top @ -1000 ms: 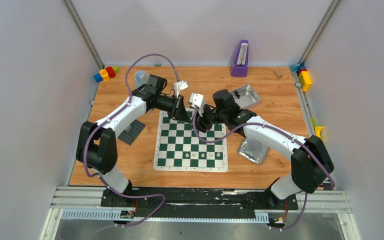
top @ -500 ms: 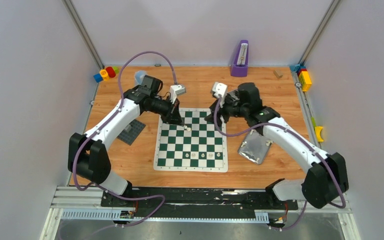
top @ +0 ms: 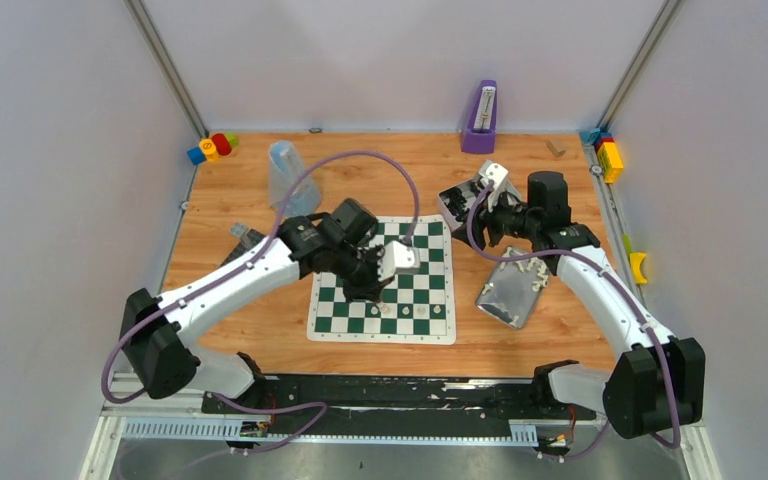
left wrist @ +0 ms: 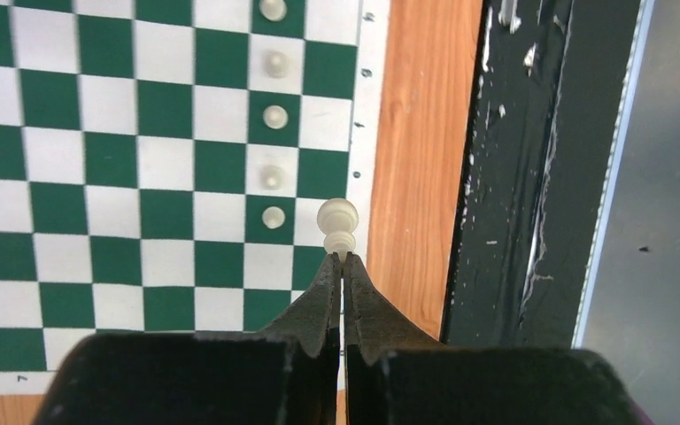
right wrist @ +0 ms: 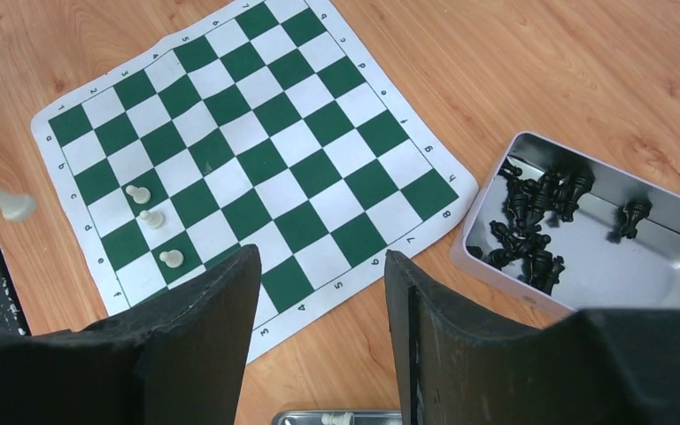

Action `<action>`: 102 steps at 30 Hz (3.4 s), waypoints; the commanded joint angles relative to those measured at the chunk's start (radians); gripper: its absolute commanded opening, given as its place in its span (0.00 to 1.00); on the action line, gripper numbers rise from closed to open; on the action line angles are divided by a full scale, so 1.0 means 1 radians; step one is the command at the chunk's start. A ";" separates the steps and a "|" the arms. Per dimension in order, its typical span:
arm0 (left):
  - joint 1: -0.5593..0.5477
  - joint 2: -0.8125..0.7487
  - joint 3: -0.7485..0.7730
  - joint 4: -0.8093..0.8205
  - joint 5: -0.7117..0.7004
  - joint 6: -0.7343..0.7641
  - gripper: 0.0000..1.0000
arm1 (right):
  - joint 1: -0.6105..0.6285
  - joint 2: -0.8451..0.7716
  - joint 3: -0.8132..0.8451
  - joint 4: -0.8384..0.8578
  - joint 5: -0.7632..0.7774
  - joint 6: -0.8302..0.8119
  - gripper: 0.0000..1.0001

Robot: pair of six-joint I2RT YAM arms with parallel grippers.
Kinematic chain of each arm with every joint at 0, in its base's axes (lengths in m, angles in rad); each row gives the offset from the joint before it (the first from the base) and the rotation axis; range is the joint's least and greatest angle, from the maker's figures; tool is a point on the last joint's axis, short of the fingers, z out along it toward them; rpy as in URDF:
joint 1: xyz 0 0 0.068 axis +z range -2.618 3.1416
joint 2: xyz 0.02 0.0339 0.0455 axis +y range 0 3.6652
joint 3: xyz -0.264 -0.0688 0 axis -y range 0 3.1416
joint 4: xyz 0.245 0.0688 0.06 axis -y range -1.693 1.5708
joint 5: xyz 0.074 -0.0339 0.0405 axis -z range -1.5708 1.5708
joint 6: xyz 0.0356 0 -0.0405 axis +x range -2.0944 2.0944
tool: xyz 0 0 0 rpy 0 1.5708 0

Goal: Set up the chess pieces on the board
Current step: Place the chess piece on the chessboard, then pick up the chess piece from the storage box.

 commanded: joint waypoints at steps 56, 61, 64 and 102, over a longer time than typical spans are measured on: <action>-0.169 0.244 -0.080 0.082 -0.284 0.065 0.38 | -0.066 -0.003 0.007 -0.125 0.023 -0.048 0.54; -0.168 0.186 -0.063 0.083 -0.277 0.049 0.62 | -0.151 -0.058 -0.021 -0.207 0.140 -0.072 0.53; -0.167 0.137 -0.050 0.083 -0.289 0.044 0.74 | -0.251 -0.071 -0.022 -0.271 0.153 -0.089 0.52; -0.107 -0.065 -0.095 0.132 -0.350 0.016 0.89 | -0.446 0.207 -0.124 -0.382 0.393 -0.220 0.36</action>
